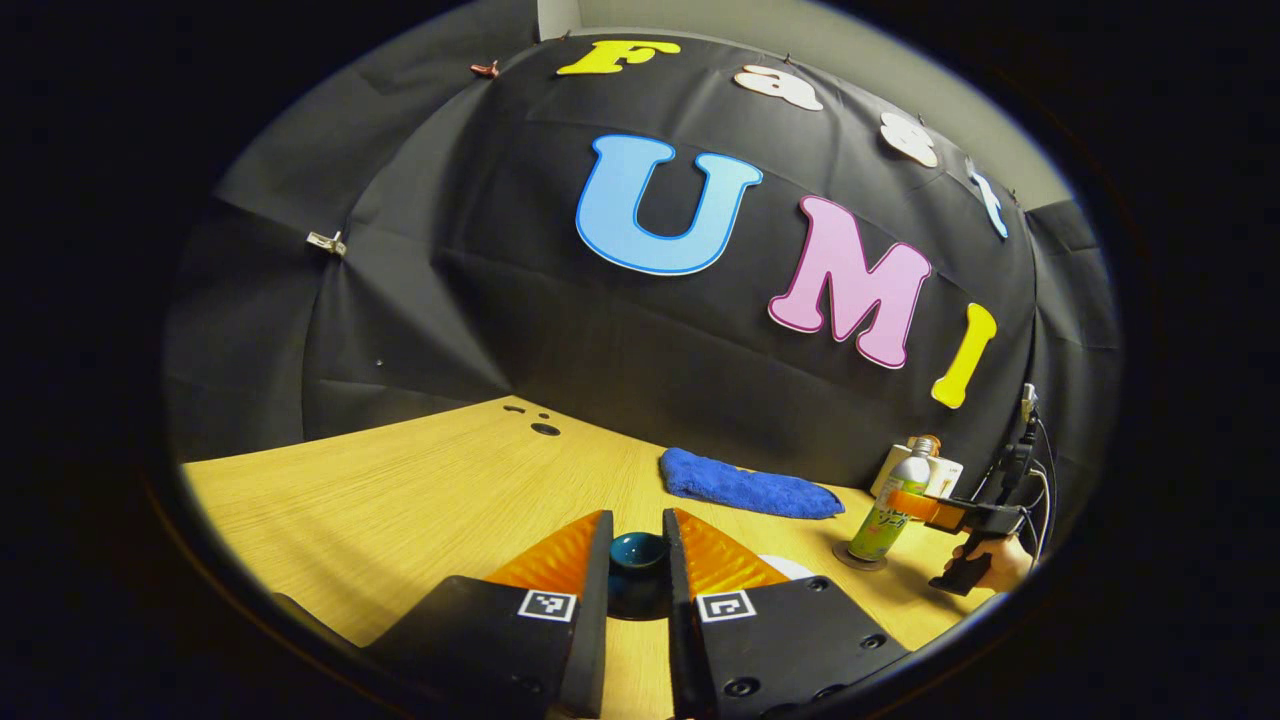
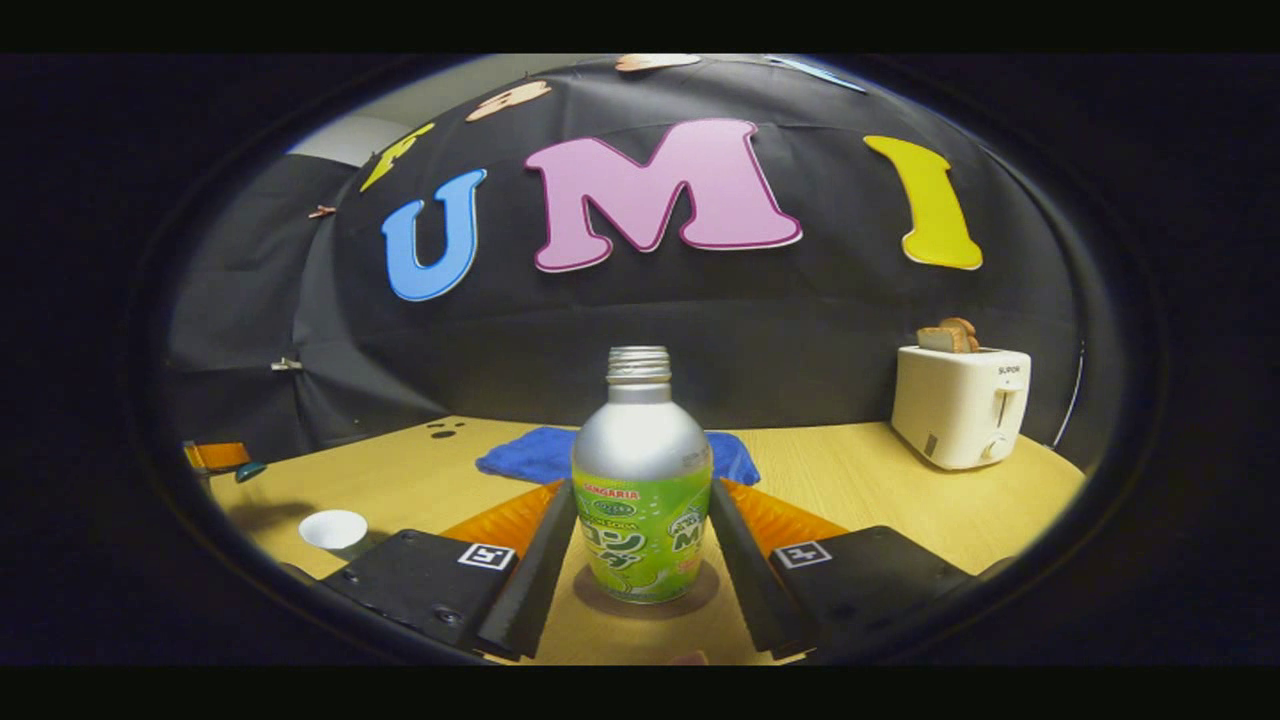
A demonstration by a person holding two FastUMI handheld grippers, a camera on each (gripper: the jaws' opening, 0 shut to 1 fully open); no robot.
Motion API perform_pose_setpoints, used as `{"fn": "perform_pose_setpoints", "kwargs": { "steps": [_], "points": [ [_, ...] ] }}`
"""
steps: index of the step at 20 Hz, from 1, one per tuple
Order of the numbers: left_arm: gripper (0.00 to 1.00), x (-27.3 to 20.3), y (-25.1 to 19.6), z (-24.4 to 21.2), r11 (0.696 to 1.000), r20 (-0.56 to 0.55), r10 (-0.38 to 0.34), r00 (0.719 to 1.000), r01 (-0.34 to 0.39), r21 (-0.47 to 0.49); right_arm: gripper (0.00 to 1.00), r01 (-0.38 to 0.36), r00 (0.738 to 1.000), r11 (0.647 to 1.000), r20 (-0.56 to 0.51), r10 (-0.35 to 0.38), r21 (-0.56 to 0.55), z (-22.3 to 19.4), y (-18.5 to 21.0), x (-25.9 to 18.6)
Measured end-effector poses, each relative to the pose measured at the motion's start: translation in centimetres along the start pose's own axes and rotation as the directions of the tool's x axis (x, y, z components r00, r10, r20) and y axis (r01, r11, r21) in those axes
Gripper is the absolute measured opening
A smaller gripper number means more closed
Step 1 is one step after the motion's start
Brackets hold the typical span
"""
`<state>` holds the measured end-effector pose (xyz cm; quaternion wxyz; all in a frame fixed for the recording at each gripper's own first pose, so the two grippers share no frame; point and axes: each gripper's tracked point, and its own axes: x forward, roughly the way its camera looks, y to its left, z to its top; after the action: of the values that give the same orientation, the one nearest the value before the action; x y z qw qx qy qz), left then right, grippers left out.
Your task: Open the teacup lid with one hand, grasp the water bottle and pour water into the teacup with the other hand; after pouring, place the water bottle on the coaster and then close the teacup lid.
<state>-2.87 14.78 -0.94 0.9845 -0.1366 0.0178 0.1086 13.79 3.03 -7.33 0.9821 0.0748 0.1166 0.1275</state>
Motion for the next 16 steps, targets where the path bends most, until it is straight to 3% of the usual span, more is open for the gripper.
{"fn": "perform_pose_setpoints", "kwargs": {
  "steps": [2,9,10,16],
  "points": [
    [0.30,0.0,0.0,0.1,1.000,0.001,0.003,1.000,-0.003,-0.001,0.77,0.003,1.000,1.000,-0.001,-0.003,-0.005,-0.1,0.0,0.1],
    [0.30,-0.4,-1.0,0.6,1.000,0.012,-0.009,1.000,0.009,0.014,0.87,-0.003,0.998,0.999,-0.057,0.006,0.050,-1.9,-0.3,-0.8],
    [0.30,-0.6,-1.3,0.6,1.000,0.013,-0.016,1.000,0.016,0.017,0.96,-0.007,0.998,0.998,-0.057,0.011,0.058,-2.0,-0.3,-1.4],
    [0.30,-1.3,-4.8,0.9,0.995,0.029,-0.085,0.996,0.083,0.060,0.97,-0.011,1.000,1.000,0.007,0.011,0.013,-1.5,-1.4,-7.9]
  ]
}}
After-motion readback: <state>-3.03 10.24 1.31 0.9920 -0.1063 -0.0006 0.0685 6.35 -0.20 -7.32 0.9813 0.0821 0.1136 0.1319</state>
